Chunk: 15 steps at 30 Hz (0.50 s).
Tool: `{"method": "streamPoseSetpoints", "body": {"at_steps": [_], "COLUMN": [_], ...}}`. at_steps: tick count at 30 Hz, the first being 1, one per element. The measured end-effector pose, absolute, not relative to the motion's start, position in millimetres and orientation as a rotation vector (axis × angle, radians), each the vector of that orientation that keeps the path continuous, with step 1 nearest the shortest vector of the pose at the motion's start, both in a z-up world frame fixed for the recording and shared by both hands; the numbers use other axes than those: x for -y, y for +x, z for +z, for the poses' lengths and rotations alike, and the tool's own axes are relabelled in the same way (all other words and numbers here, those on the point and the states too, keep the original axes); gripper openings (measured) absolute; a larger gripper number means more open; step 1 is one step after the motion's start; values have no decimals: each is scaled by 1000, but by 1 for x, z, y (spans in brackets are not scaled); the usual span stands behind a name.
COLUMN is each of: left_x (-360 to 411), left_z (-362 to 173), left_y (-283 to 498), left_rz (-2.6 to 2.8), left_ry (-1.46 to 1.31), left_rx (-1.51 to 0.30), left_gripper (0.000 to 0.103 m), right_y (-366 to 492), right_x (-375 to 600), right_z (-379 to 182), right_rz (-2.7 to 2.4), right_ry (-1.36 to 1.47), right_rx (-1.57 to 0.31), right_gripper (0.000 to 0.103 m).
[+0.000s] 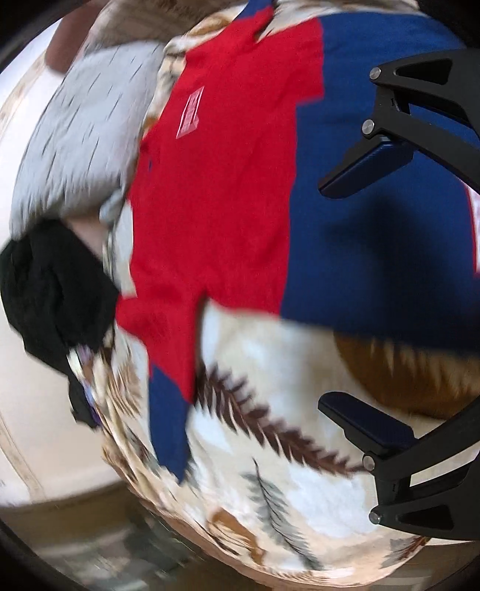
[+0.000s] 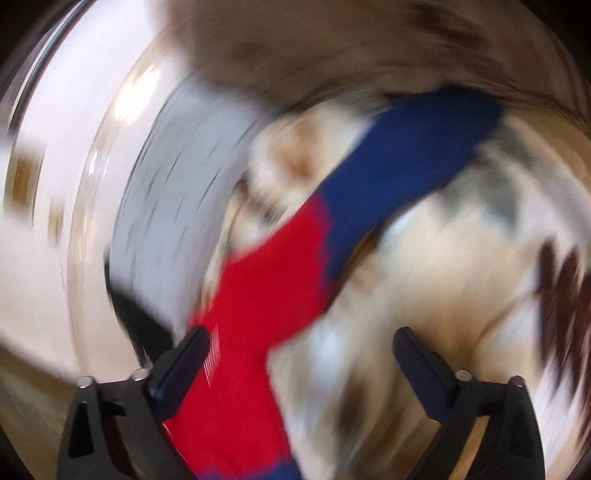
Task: Fold small clothes
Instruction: 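Grasp the blue sleeve cuff with the right tool and fold it across the chest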
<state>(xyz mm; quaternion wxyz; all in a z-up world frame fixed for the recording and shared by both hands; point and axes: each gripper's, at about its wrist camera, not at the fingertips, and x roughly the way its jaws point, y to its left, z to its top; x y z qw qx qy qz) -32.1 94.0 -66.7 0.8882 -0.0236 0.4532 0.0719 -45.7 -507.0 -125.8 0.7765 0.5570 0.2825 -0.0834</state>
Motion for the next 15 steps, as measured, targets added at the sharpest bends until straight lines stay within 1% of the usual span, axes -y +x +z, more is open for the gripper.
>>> {"method": "streamPoseSetpoints", "body": {"at_steps": [1,2,3,4,5,7,8,9,11,13,15], "left_x": [-102,-111,-117,-125,-132,-145,-150,-154,-155,-155,-158], "left_z": [-69,-72,-75,-79,-82,-92,-97,-102,-104,-107,-109], "left_y": [-32,-31,-30,-29,-28,-26,-26,-26,-30,-34,-35], "left_rz": [166,191,208,230,245,265,263,246,234,221,212], "left_ry": [-53,-53,-51,-50,-53,-72,-85,-111,-125,-106,-124], "left_rx": [-940,-938,-937,-941,-948,-966,-976,-983,-955,-924,-912], "left_gripper": [103,103,103,103,103,103,103,103,103,103,103], "right_y": [-44,-42,-39,-34,-27,-18,-7,-3,13,25,44], "right_x": [517,535,544,553,561,565,566,568,555,530,476], "right_z": [-129,-132,-134,-136,-135,-131,-123,-118,-83,-44,12], "right_rz": [-209,-273,-310,-318,-352,-393,-438,-464,-496,-482,-376], "right_ry": [1230,1250,1261,1270,1268,1225,1145,1084,883,709,550], "right_rx": [-600,-577,-568,-559,-571,-605,-652,-669,-684,-653,-583], "right_gripper": [88,83,77,73,65,48,25,11,10,9,8]}}
